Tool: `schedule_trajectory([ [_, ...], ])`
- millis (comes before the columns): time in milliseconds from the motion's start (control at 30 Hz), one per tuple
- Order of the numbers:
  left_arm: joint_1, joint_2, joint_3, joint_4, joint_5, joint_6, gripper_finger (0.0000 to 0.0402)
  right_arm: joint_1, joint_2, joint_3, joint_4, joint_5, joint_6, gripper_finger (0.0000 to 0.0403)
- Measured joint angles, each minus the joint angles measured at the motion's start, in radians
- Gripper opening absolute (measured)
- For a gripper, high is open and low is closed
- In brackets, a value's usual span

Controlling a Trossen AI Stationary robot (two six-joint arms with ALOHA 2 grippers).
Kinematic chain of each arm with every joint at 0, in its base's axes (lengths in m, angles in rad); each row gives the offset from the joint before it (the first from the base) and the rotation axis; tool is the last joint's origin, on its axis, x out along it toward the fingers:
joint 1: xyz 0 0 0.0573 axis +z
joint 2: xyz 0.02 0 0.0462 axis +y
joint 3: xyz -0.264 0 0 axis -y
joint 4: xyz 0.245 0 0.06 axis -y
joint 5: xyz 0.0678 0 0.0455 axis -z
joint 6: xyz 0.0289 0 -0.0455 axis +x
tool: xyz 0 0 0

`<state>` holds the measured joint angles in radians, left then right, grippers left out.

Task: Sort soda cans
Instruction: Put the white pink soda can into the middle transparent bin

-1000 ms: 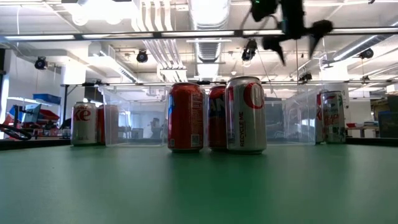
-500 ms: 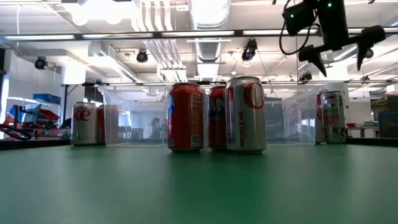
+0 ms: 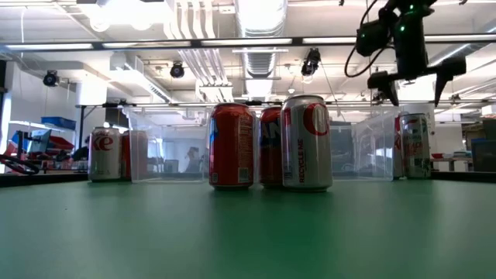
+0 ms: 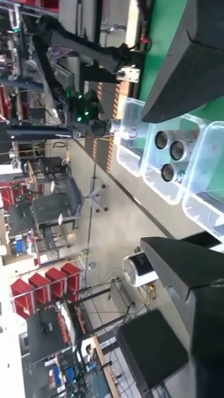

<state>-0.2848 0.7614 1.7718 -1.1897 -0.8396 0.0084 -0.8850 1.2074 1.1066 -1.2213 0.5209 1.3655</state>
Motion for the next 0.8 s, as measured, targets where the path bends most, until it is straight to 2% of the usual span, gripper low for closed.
schedule_trajectory([
  [200, 0.0, 0.002, -0.001, -0.01, 0.021, 0.0, 0.03, -0.032, 0.018, -0.028, 0.067, 0.022, 0.036, 0.039],
  [467, 0.0, 0.002, -0.001, -0.009, 0.019, 0.006, 0.03, -0.096, 0.096, -0.03, 0.102, -0.006, -0.004, 0.0392],
  [633, 0.0, 0.001, -0.001, -0.008, 0.018, 0.008, 0.03, -0.122, 0.151, -0.031, 0.138, -0.052, -0.002, 0.0377],
  [800, 0.0, 0.001, -0.001, -0.008, 0.018, 0.006, 0.03, -0.123, 0.176, -0.031, 0.137, -0.086, 0.007, 0.0343],
])
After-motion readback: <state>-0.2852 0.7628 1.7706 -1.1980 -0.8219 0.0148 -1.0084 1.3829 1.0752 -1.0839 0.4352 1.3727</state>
